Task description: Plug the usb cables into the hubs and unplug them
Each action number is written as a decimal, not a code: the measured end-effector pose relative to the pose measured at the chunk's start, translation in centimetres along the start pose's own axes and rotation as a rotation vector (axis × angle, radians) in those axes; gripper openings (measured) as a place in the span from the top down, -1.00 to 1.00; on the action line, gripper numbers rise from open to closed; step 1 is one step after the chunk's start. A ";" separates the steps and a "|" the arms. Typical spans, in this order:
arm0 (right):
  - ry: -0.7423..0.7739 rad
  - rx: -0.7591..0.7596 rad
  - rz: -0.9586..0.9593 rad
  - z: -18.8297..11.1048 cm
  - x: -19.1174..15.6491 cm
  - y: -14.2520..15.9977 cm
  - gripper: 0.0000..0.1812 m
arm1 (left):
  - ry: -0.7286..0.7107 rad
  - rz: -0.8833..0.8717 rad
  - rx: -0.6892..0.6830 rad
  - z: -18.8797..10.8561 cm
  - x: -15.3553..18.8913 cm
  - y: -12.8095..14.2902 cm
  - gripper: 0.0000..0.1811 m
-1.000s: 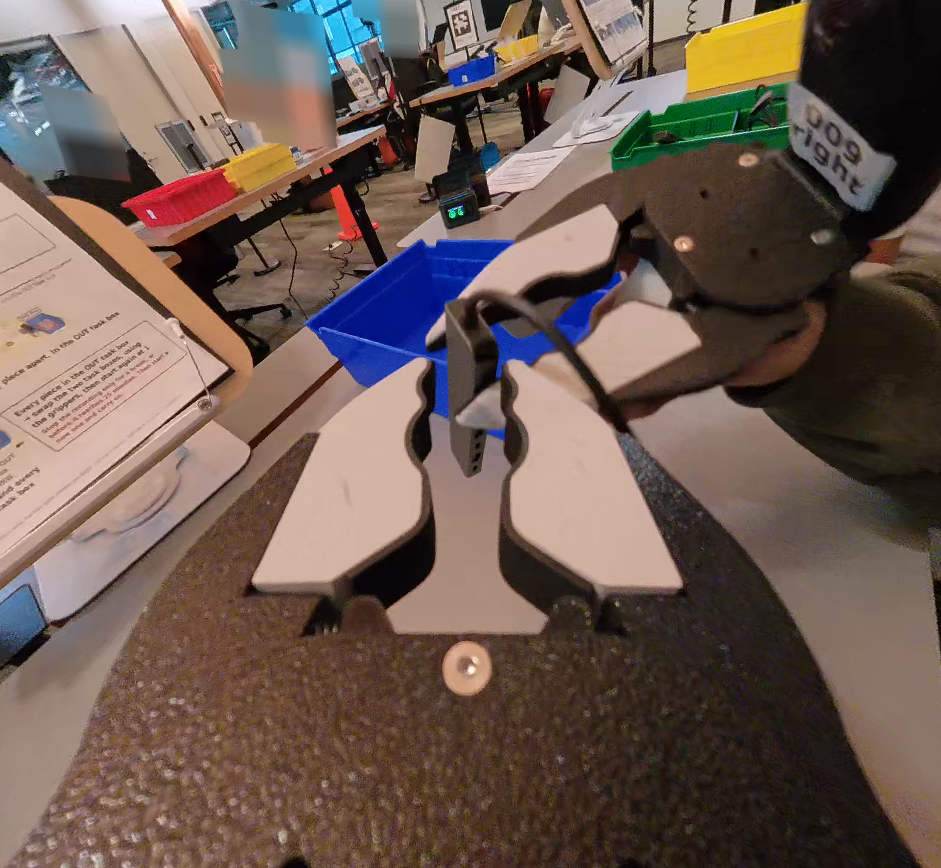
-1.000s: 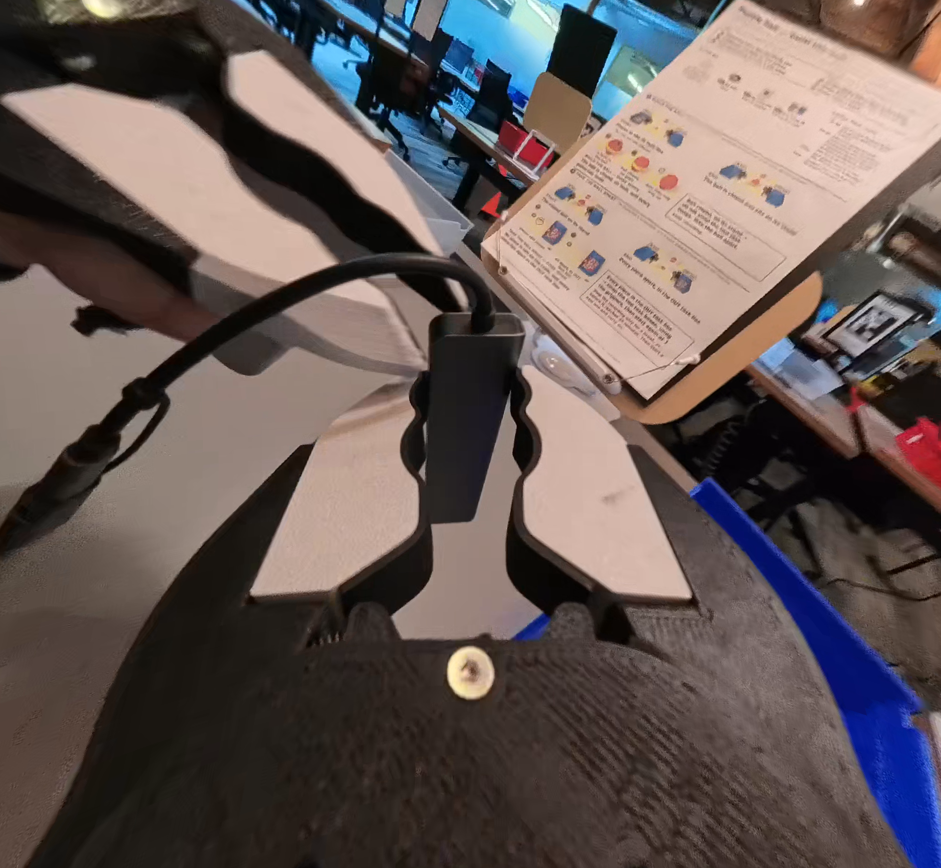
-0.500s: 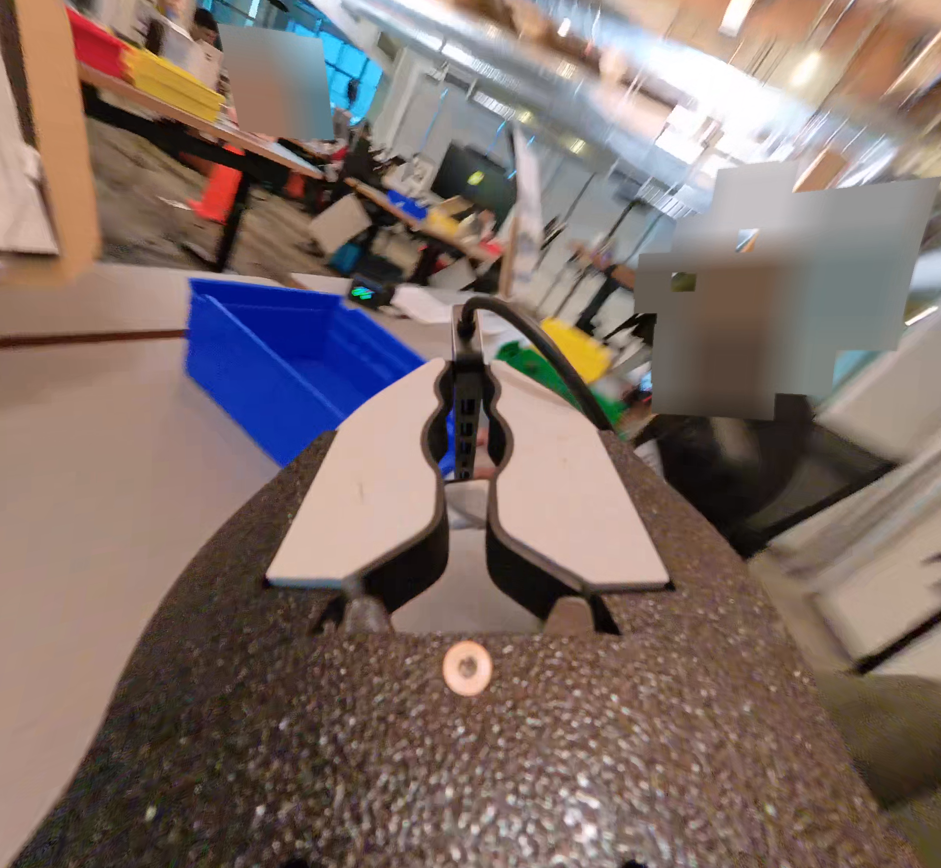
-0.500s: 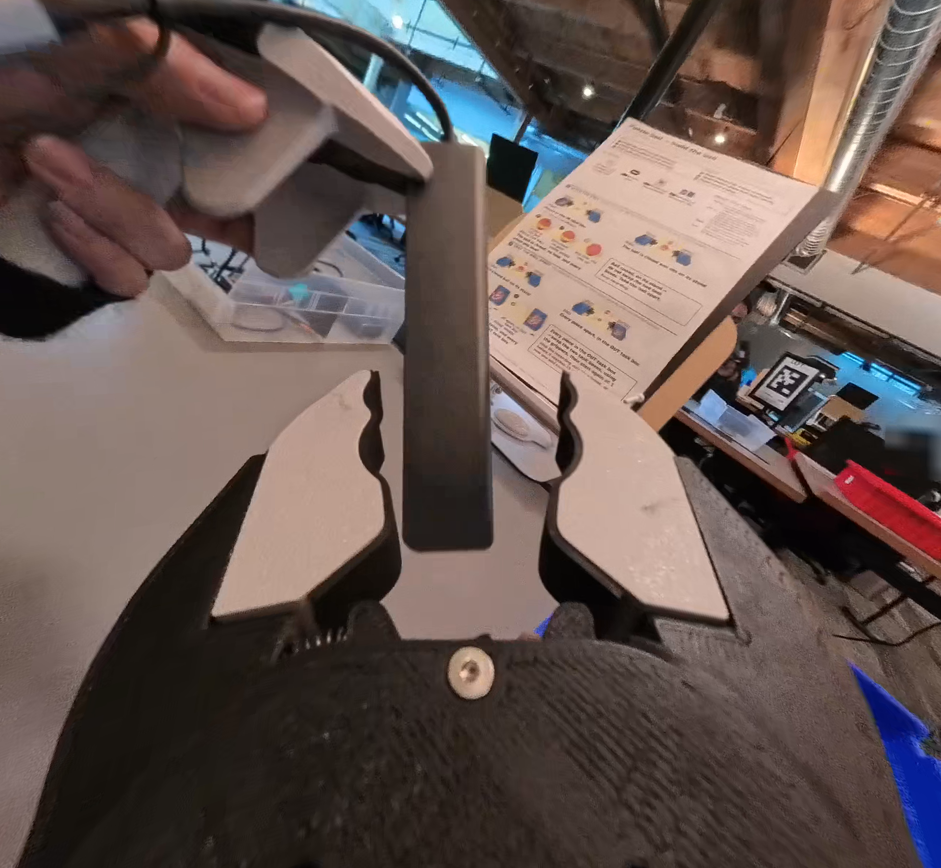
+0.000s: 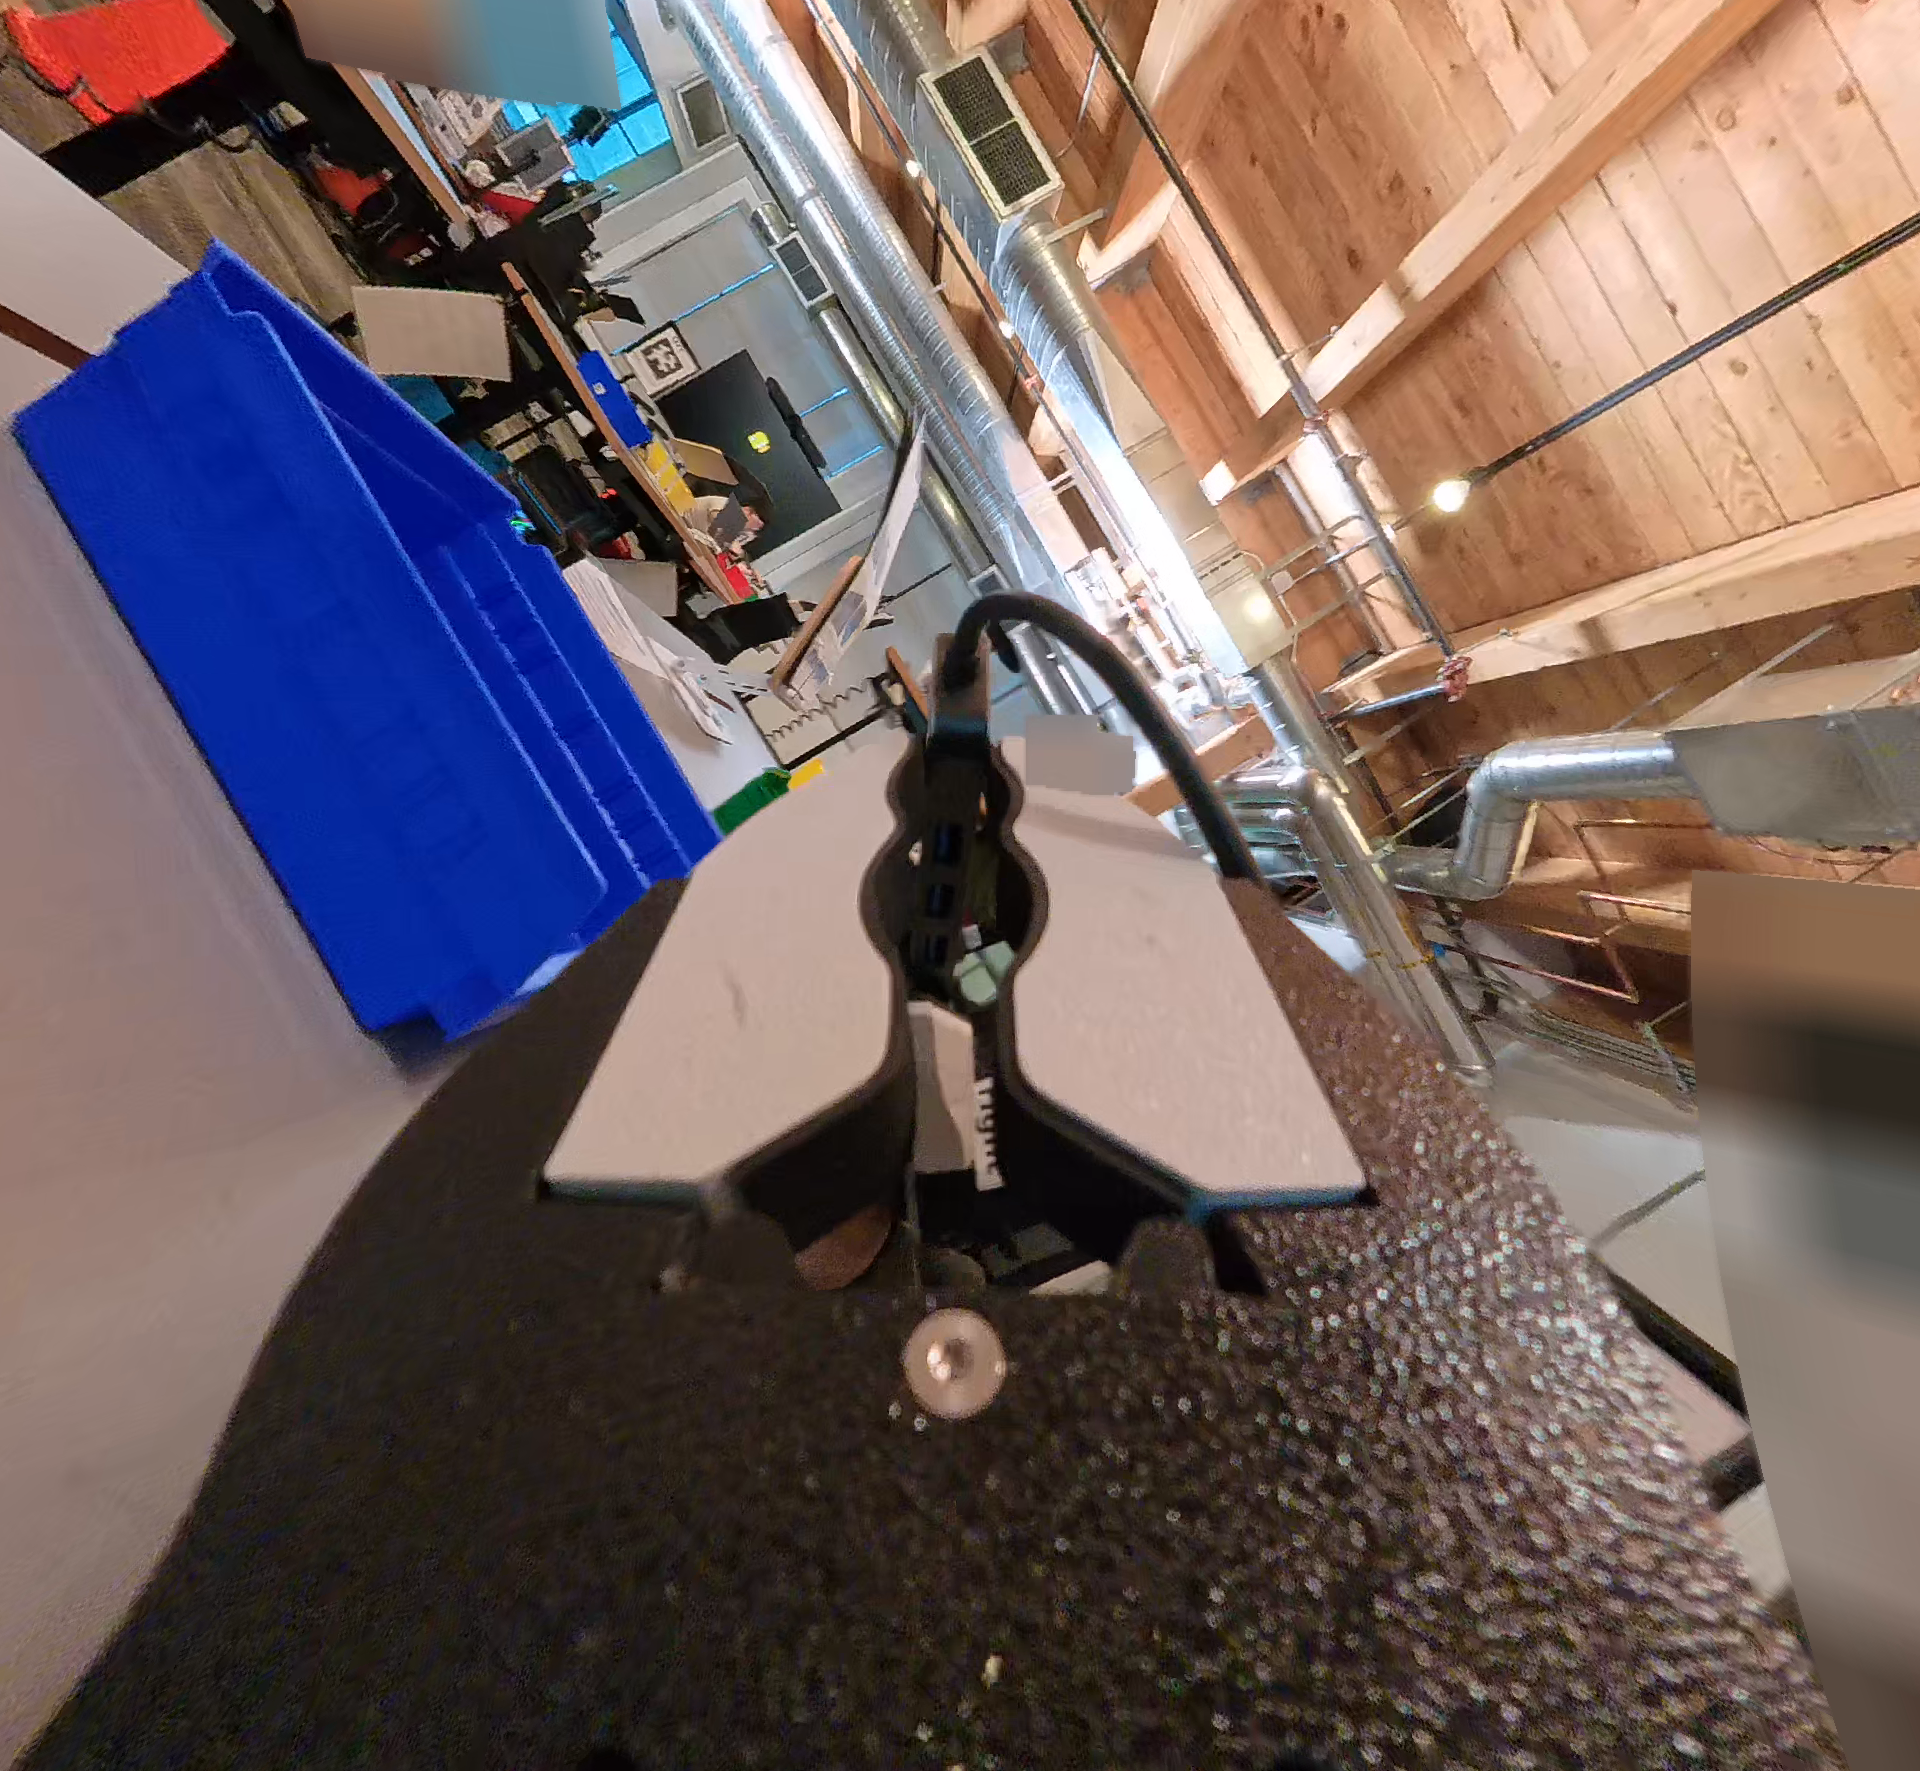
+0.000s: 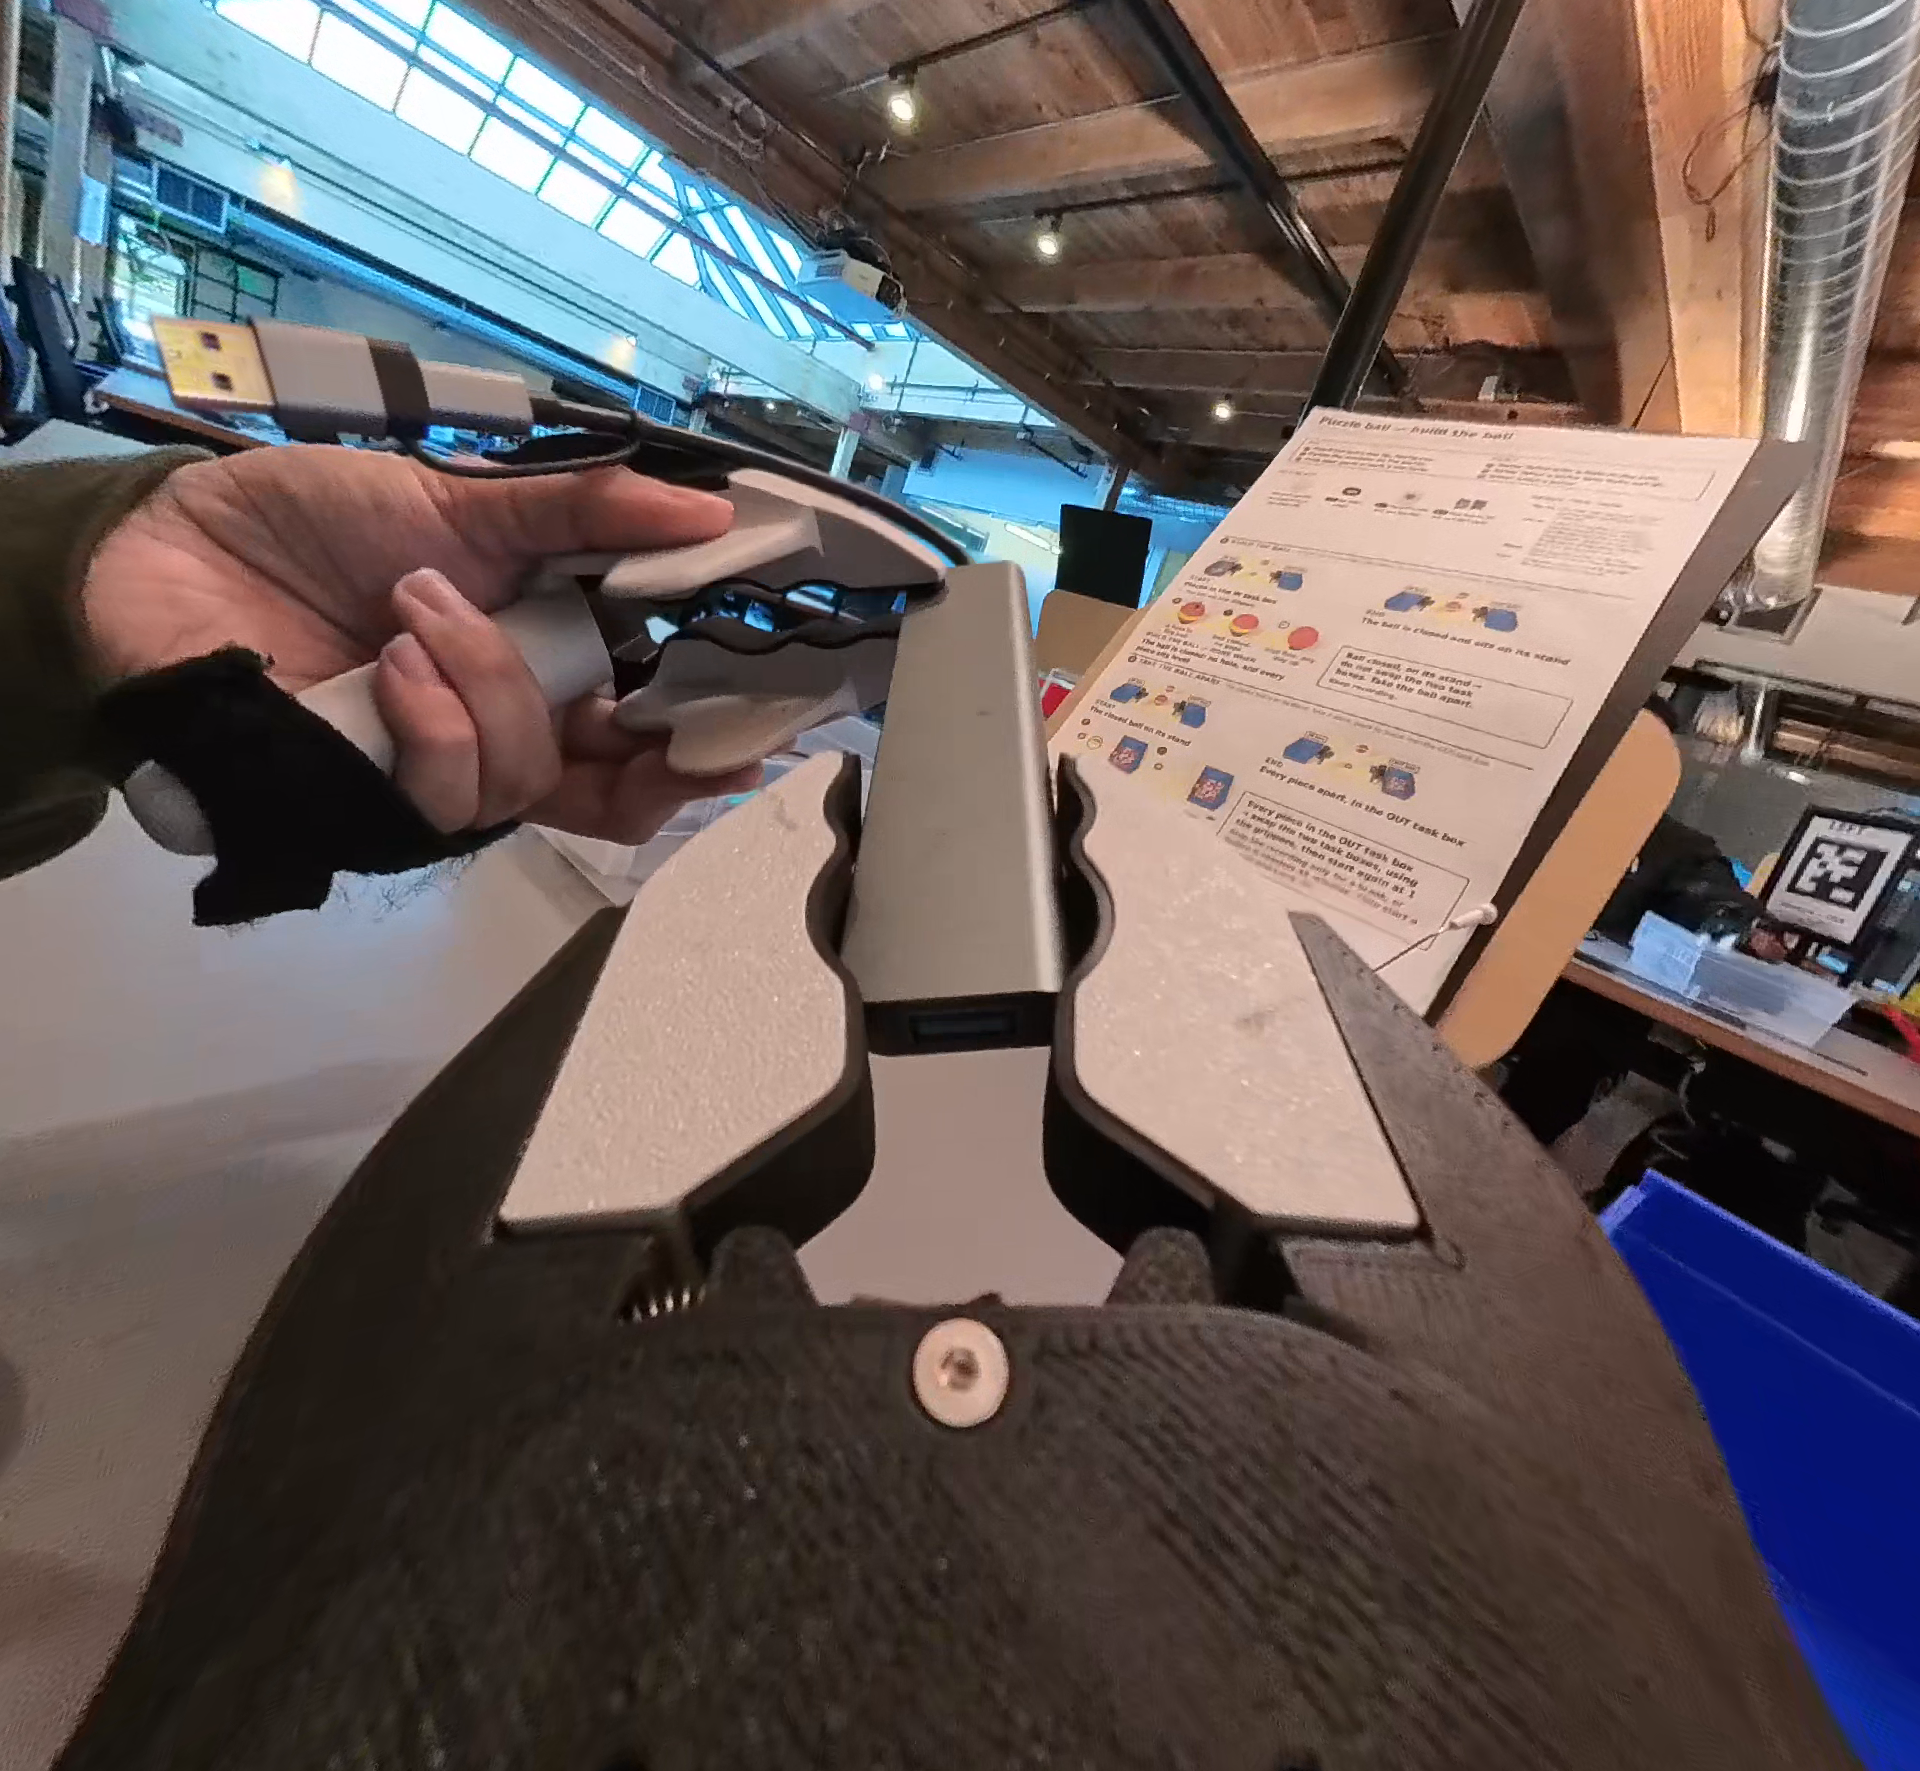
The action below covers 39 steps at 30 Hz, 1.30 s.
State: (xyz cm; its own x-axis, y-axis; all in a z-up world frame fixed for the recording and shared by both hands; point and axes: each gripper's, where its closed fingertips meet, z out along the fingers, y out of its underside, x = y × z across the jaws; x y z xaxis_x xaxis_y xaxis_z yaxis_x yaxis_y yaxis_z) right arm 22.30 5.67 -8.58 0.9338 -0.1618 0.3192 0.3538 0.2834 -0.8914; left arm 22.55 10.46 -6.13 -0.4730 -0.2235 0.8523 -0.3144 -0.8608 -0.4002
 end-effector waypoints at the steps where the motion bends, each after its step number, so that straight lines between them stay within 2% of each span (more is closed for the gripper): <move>1: 0.004 -0.014 0.013 0.0 0.1 0.2 0.61 | -0.019 0.015 -0.003 0.0 -0.3 0.0 0.90; 5: 0.022 -0.062 0.122 0.3 0.1 1.1 0.62 | -0.091 0.080 -0.012 0.0 -1.6 -0.4 0.89; 7: 0.013 -0.054 0.243 0.3 0.3 1.3 0.62 | -0.151 0.174 -0.048 -0.2 -2.4 -0.4 0.78; 10: 0.034 -0.029 0.419 -0.1 1.7 1.5 0.61 | -0.272 0.400 -0.105 -1.3 -3.6 -0.4 0.72; 14: 0.060 -0.063 0.472 -0.6 3.1 2.2 0.61 | -0.451 0.689 -0.195 -3.7 -5.8 0.2 0.54; 15: 0.074 -0.074 0.479 -0.6 3.3 2.4 0.61 | -0.537 0.765 -0.256 -4.8 -6.9 0.5 0.48; 17: 0.116 -0.117 0.457 -0.8 3.9 3.1 0.61 | -0.860 0.929 -0.317 -8.8 -9.6 -1.2 0.37; 18: 0.121 -0.133 0.437 -0.8 3.9 3.3 0.61 | -1.024 1.023 -0.263 -11.0 -9.7 -3.3 0.38; 19: 0.111 -0.152 0.432 -0.7 3.7 3.6 0.61 | -1.118 1.118 -0.181 -12.3 -8.7 -5.1 0.44; 20: 0.100 -0.174 0.436 -0.6 3.5 3.9 0.61 | -1.131 1.221 -0.121 -12.6 -6.9 -6.0 0.46; 22: 0.089 -0.215 0.451 -0.3 3.0 4.5 0.61 | -1.041 1.441 -0.083 -10.8 -3.2 -6.1 0.46; 24: 0.042 -0.252 0.488 0.1 1.9 4.8 0.61 | -0.849 1.649 -0.223 -7.3 -1.2 -3.4 0.46; 26: -0.004 -0.279 0.556 0.4 0.7 4.8 0.61 | -0.708 1.847 -0.435 -4.8 -1.8 -0.3 0.41; 28: -0.034 -0.279 0.628 0.4 -0.1 4.4 0.61 | -0.686 2.119 -0.538 -3.5 -3.1 0.9 0.43; 30: -0.045 -0.287 0.674 0.2 -0.7 4.3 0.61 | -0.634 2.374 -0.590 -2.5 -4.2 1.9 0.56; 31: -0.042 -0.285 0.680 0.0 -1.0 4.2 0.61 | -0.618 2.448 -0.623 -2.3 -4.8 2.3 0.62; 33: -0.040 -0.299 0.669 -0.5 -1.5 4.2 0.62 | -0.590 2.497 -0.725 -2.0 -6.8 3.1 0.60; 35: -0.028 -0.319 0.635 -1.0 -1.8 4.4 0.62 | -0.645 2.553 -0.734 -1.8 -7.6 2.7 0.71; 37: 0.014 -0.302 0.603 -1.4 -1.7 4.1 0.62 | -0.655 2.612 -0.690 -1.2 -7.6 2.8 0.88; 39: 0.050 -0.279 0.553 -1.8 -1.3 3.9 0.62 | -0.629 2.591 -0.619 -0.6 -7.6 3.2 0.89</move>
State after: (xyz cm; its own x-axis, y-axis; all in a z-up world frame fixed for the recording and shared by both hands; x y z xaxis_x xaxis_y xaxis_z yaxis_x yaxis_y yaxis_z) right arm 22.33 5.30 -13.07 0.9688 -0.1074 -0.2234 -0.2154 0.0810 -0.9731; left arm 24.66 9.70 -14.04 -0.0237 -0.0764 -0.9968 -0.0308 0.9967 -0.0757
